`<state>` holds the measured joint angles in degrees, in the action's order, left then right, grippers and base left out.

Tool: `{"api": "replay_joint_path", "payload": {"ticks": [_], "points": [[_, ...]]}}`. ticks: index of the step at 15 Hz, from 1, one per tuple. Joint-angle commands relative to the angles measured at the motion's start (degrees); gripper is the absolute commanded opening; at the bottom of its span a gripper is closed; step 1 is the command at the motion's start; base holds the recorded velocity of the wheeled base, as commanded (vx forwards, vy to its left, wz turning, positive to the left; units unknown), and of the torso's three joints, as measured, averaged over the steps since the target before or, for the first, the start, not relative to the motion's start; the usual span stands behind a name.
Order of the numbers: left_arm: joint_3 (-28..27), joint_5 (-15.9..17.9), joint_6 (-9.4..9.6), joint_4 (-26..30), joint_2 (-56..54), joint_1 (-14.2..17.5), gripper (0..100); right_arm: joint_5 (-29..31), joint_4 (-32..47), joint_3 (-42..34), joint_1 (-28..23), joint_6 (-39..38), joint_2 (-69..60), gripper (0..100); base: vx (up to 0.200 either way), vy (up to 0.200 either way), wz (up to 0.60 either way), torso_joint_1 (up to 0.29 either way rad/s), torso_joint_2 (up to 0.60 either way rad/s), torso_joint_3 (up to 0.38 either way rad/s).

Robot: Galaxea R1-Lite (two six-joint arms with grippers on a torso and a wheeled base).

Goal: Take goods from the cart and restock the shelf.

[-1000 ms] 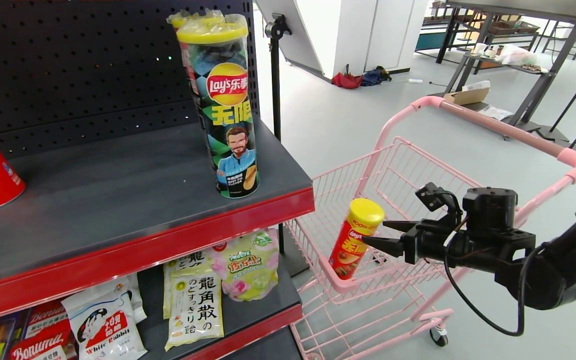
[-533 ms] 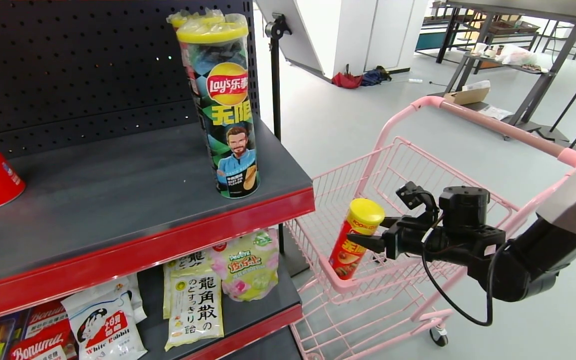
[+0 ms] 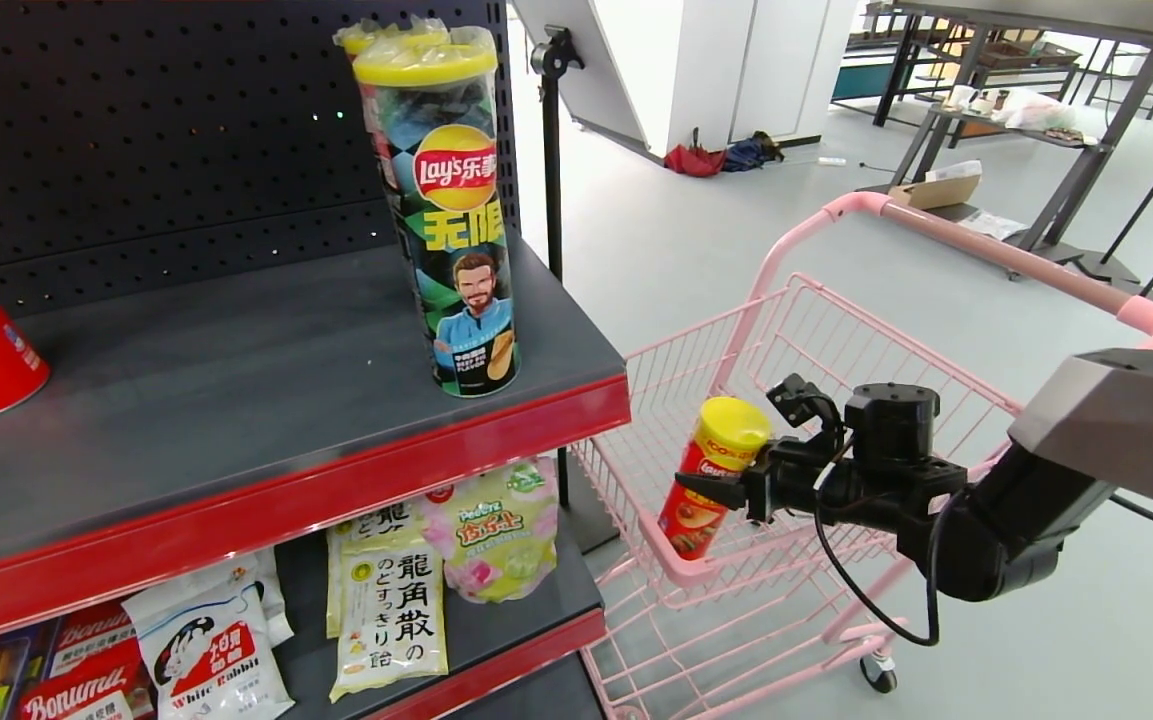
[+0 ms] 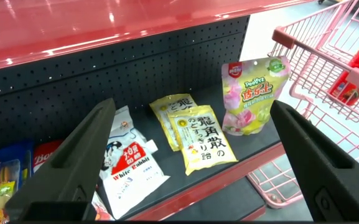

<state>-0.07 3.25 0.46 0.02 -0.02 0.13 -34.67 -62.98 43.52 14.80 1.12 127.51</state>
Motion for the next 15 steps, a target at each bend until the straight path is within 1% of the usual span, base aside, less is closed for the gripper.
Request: {"api": "replay_joint_path", "payload": {"ticks": [1,3,6,8,9,10,12,13,14,15], "points": [[0.07,0.0,-0.02,0.06,0.02,-0.05,100,-0.05,-0.74,0.16,0.93,-0.15,0.98,0,0.0,0.0,0.0,0.0,0.0,0.0],[-0.01,0.0,-0.02,-0.02,0.02,-0.05,100,0.13,-2.15,0.07,1.99,-0.42,1.16,0,0.0,0.0,0.0,0.0,0.0,0.0],[0.07,0.0,-0.02,0.06,0.02,-0.05,100,1.8,-2.5,0.42,1.55,-0.95,-1.13,0,0.0,0.0,0.0,0.0,0.0,0.0],[0.07,0.0,-0.02,0.06,0.02,0.04,100,4.52,-0.13,2.89,1.28,-2.88,-7.89,0,0.0,0.0,0.0,0.0,0.0,0.0],[0.07,0.0,-0.02,-0.02,0.02,0.04,100,4.7,2.51,4.2,0.41,-2.79,-10.36,0,0.0,0.0,0.0,0.0,0.0,0.0],[0.07,0.0,-0.02,0.06,0.02,0.04,100,4.96,10.33,7.81,-0.47,-2.79,-16.42,0,0.0,0.0,0.0,0.0,0.0,0.0],[0.07,0.0,-0.02,0.06,0.02,0.04,100,8.39,22.81,13.61,-2.93,-1.47,-25.56,0,0.0,0.0,0.0,0.0,0.0,0.0],[0.07,0.0,-0.02,-0.02,0.02,0.04,100,10.24,29.14,14.84,-4.52,0.2,-31.36,0,0.0,0.0,0.0,0.0,0.0,0.0],[0.07,0.0,-0.02,0.06,0.02,-0.05,100,11.55,32.04,14.66,-5.48,0.99,-34.44,0,0.0,0.0,0.0,0.0,0.0,0.0],[-0.01,0.08,-0.11,0.06,0.02,0.04,100,19.2,38.63,11.85,-6.36,1.6,-44.37,0,0.0,0.0,0.0,0.0,0.0,0.0]]}}
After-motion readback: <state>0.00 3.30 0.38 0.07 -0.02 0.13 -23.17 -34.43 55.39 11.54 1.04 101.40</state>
